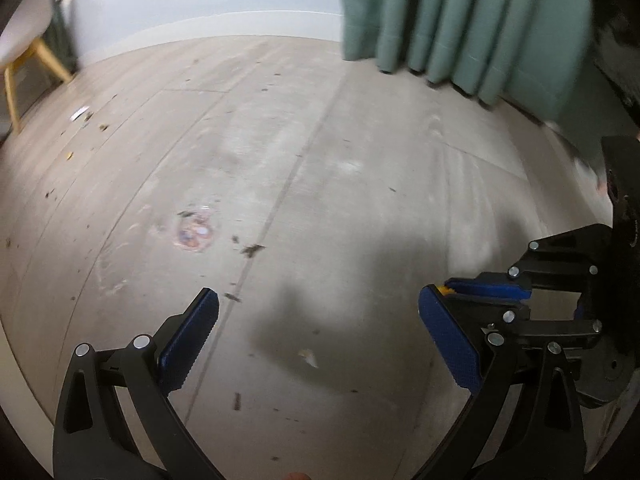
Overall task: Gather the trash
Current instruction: 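Move the left tool over the clear plastic wrapper while right holds snack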
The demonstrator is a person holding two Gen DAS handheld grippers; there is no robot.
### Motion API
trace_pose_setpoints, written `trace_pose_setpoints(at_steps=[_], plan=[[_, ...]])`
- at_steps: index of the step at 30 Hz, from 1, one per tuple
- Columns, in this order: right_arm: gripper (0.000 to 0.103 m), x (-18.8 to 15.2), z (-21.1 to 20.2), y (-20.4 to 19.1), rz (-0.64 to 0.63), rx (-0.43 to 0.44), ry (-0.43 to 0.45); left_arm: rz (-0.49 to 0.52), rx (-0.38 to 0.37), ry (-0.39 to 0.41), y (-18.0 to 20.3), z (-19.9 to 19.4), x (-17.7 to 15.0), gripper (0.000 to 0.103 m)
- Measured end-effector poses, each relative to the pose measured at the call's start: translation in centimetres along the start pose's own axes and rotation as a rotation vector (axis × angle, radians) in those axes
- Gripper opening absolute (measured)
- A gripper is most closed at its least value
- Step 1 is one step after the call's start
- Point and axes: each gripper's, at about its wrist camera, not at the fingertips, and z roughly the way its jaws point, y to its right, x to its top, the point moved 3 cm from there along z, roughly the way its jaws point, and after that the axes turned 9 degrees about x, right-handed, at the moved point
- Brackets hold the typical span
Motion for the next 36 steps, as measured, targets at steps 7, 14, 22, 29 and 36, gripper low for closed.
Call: trace_pose_setpoints(at_steps=[7,14,22,29,36], plan=[[0.008,3.3,0.9,0.3,-0.042,0.005,0.017,-0.109,0.110,0.002,-3.2,0.8,0.4,0.097],[0.008,6.1,2.5,-0.1,-0.096,0.010,0.038,-0.173,0.194,0.021,-5.4,2.1,1.9,0.097],[0.008,9.2,4.5,0.6,-0.116,0.000,0.051,-0.260,0.244,0.027,-7.4,3.4,2.8,0.097],[0.008,11.5,6.2,0.9,-0.174,-0.011,0.055,-0.329,0.256,0.003,-9.5,5.2,3.8,0.097],[0.008,13.0,7.4,1.3,-0.221,-0.014,0.052,-0.343,0.242,-0.001,-10.2,6.8,4.8,0.097]])
